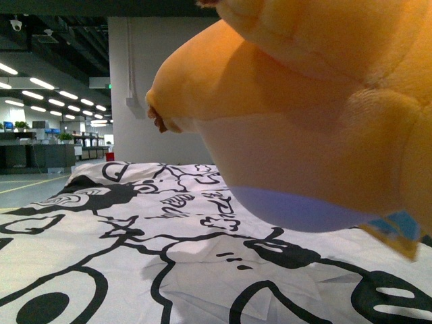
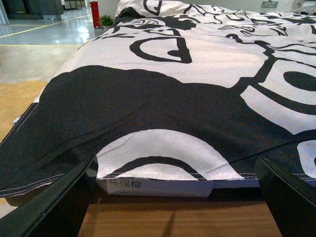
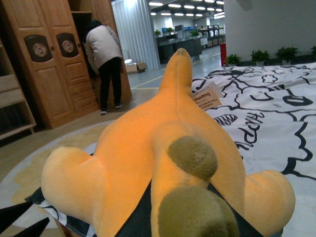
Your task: Put away toys
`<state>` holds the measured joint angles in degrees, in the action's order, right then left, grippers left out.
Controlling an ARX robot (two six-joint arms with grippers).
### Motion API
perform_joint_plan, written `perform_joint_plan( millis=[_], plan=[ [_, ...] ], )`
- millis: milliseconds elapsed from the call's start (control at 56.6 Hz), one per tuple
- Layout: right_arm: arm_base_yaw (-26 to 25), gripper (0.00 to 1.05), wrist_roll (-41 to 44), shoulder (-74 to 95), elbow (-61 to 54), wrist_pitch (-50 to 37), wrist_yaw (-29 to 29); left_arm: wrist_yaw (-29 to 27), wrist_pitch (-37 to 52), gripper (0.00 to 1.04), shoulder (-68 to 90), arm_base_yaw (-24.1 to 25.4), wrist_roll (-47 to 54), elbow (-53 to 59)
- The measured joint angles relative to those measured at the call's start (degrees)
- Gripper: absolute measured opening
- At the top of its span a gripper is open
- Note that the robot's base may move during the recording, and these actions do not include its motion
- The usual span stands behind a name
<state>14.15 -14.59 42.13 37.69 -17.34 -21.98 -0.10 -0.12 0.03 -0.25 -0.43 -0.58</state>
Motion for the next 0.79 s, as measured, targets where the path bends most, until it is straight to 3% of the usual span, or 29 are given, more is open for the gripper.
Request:
perform_joint_plan(
  millis=[159,601,636,724,795],
  plan=[
    [3.78,0.09,-2.97,-2.43,-1.73,3.91,7.45,0.00,0.00,0.98,0.00,0.00,0.00,0.00],
    [4.02,0.09,-3.91,-2.49,-1.90,4.28,8.26,0.00,0.00,0.98,0.00,0.00,0.00,0.00],
    [4.98,0.09,-2.54,-2.51,-1.70,5.77,12.07,0.00,0.00,0.98,0.00,0.00,0.00,0.00],
    [7.74,0.09,3.80,-4.39,-2.36,13.42,29.64,0.02,0.00,0.98,0.00,0.00,0.00,0.00],
    [6.75,0.09,8.28,-6.45,-5.70,13.73,37.88,0.00,0.00,0.98,0.00,0.00,0.00,0.00]
  ],
)
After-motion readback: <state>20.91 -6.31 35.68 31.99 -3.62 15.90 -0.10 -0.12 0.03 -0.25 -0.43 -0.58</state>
